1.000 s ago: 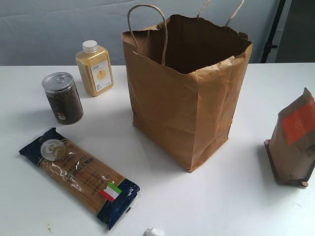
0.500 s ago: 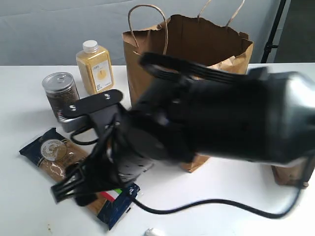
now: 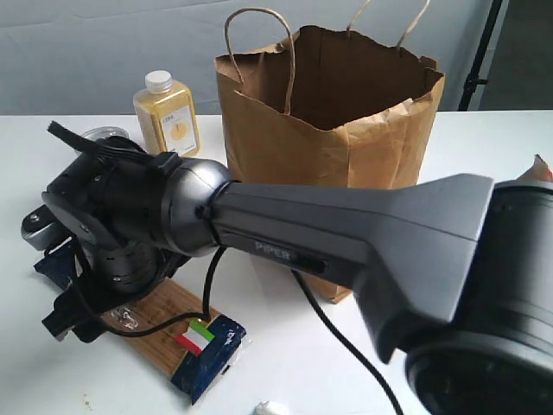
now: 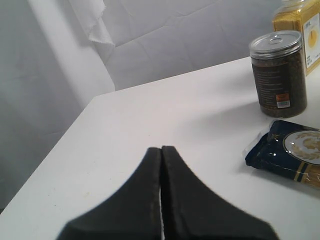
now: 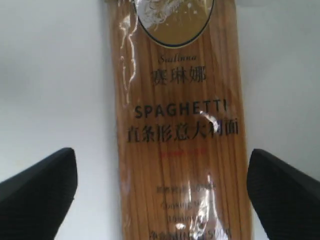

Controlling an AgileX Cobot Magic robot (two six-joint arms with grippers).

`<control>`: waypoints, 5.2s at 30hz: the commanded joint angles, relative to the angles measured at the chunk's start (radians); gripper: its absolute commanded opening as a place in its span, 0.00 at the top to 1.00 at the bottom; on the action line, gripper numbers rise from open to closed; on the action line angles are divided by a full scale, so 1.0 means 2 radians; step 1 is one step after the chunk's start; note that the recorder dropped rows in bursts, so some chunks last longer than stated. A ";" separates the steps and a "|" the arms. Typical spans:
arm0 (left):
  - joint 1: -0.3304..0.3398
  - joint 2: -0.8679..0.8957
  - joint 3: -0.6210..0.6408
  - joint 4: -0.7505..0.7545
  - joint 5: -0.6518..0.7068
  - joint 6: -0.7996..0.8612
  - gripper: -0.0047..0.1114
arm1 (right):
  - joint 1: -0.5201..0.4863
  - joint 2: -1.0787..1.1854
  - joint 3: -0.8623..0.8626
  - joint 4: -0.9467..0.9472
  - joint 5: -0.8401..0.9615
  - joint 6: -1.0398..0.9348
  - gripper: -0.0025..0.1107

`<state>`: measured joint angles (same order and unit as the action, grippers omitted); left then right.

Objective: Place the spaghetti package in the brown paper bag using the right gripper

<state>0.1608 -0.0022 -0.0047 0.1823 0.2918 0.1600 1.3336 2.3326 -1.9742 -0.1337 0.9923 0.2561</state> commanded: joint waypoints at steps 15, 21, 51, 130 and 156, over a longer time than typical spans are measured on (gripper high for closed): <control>-0.001 0.001 0.002 -0.002 -0.004 -0.002 0.96 | -0.015 0.088 -0.049 0.030 0.031 -0.081 0.50; -0.001 0.001 0.002 -0.002 -0.004 -0.002 0.96 | -0.015 0.067 -0.049 0.008 0.046 -0.073 0.98; -0.001 0.001 0.002 -0.002 -0.004 -0.002 0.96 | 0.002 -0.397 0.207 -0.098 -0.474 0.041 0.98; -0.001 0.001 0.002 -0.002 -0.004 -0.002 0.96 | -0.373 -0.799 0.721 -0.038 -0.478 -0.024 0.98; -0.001 0.001 0.002 -0.002 -0.003 -0.002 0.96 | -0.522 -1.166 0.987 -0.001 -0.406 -0.041 0.98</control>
<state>0.1608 -0.0022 -0.0047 0.1823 0.2918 0.1600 0.2973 0.0061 -0.0029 -0.0873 0.1696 0.2189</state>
